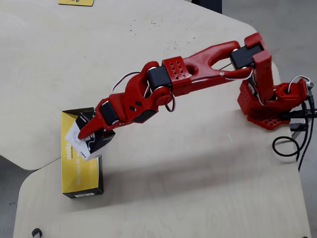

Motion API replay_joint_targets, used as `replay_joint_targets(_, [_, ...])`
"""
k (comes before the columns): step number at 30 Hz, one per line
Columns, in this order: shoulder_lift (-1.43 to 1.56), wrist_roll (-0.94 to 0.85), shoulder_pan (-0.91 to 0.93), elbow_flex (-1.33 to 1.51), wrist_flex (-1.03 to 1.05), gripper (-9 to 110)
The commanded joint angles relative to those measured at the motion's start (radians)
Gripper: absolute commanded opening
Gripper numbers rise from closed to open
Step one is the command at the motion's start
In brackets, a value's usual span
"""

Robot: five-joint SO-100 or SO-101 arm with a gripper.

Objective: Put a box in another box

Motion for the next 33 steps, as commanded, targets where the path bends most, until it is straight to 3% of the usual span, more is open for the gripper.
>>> replay_joint_targets(1, [-0.005, 0.017, -0.008, -0.094, -0.066, 13])
replay_joint_targets(13, [-0.114, -0.063, 0.028, -0.043, -0.218, 13])
replay_joint_targets(29, [-0.071, -0.117, 0.055, 0.046, -0.19, 42])
replay_joint_targets(33, [-0.034, -0.143, 0.061, 0.061, -0.173, 43])
